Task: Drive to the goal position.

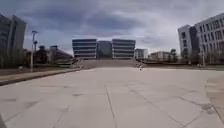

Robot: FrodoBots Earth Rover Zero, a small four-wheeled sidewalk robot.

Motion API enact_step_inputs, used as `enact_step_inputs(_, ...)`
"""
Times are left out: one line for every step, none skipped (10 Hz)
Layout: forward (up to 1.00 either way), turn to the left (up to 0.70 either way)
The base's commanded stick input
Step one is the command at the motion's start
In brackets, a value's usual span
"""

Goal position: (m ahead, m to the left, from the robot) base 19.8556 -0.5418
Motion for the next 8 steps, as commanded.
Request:
enact_step_inputs(0.70,0.00)
enact_step_inputs(0.70,0.00)
enact_step_inputs(0.70,0.00)
enact_step_inputs(0.70,0.00)
enact_step_inputs(0.70,0.00)
enact_step_inputs(0.70,0.00)
enact_step_inputs(0.70,0.00)
enact_step_inputs(0.70,0.00)
